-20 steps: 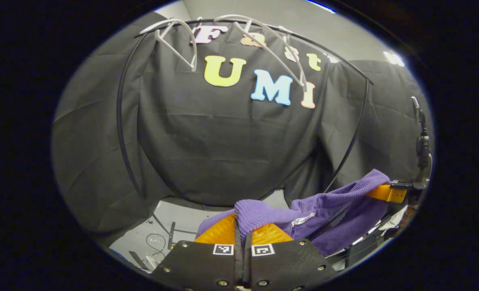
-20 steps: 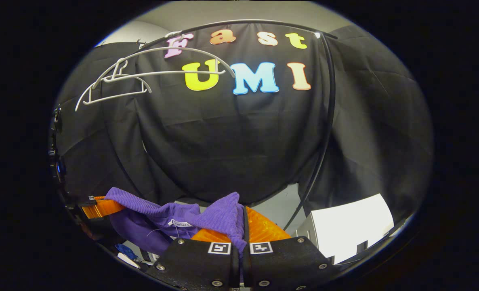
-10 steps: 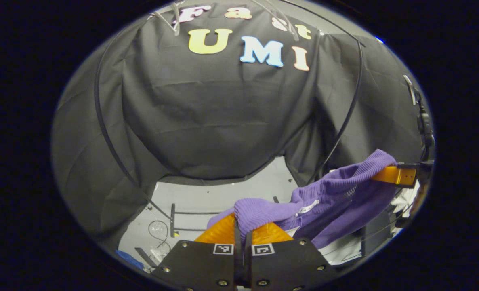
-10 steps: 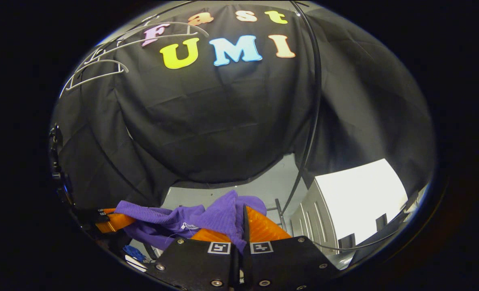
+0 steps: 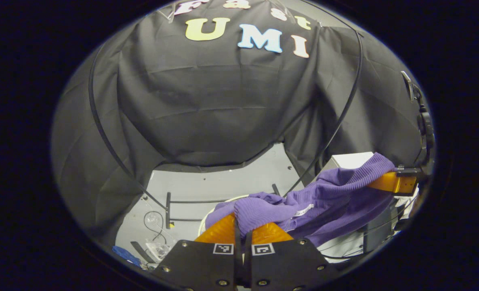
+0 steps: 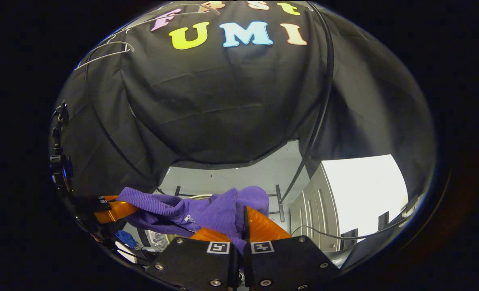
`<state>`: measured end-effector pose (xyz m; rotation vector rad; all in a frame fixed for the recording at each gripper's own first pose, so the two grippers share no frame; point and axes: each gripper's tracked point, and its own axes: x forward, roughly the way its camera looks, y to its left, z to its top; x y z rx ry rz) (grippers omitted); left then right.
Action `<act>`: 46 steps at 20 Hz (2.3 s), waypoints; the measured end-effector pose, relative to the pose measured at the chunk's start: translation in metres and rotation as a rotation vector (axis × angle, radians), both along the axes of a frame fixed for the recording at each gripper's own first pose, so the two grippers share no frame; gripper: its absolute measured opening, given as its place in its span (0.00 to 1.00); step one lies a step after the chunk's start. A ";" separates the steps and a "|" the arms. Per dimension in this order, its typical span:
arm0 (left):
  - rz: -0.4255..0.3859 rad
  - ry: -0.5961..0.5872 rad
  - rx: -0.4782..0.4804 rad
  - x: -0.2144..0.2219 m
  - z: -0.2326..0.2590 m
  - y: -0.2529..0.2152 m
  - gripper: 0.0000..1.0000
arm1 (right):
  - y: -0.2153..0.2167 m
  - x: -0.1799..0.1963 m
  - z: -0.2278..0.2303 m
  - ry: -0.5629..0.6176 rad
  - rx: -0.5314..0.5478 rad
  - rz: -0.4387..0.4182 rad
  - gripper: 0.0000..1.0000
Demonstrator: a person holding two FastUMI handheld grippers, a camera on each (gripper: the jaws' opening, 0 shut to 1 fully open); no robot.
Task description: Grasp the clothes on the hanger with both hands and then place them into the laundry hamper below.
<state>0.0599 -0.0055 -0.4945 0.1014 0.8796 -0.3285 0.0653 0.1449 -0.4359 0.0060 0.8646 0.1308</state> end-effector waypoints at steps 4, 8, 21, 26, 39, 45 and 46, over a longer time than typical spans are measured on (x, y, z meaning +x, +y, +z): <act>0.007 0.002 0.030 -0.004 -0.002 0.010 0.01 | -0.002 -0.002 -0.001 0.013 0.006 -0.011 0.07; 0.015 0.019 0.059 -0.007 -0.003 0.014 0.02 | -0.005 -0.006 -0.003 0.050 0.010 -0.017 0.14; 0.023 -0.116 0.110 -0.014 0.093 0.029 0.78 | 0.007 -0.072 0.016 0.237 0.088 0.076 0.96; 0.016 -0.236 0.061 -0.018 0.177 0.021 0.83 | -0.011 -0.033 0.111 -0.045 0.065 0.030 0.95; 0.192 -0.762 -0.129 0.008 0.484 -0.029 0.96 | -0.148 0.021 0.400 -0.821 0.003 -0.113 0.91; 0.271 -0.993 -0.194 -0.068 0.564 -0.050 0.90 | -0.229 0.009 0.455 -0.992 -0.039 -0.110 0.95; 0.277 -1.008 -0.182 -0.077 0.568 -0.052 0.84 | -0.236 0.007 0.451 -0.985 -0.024 -0.100 0.95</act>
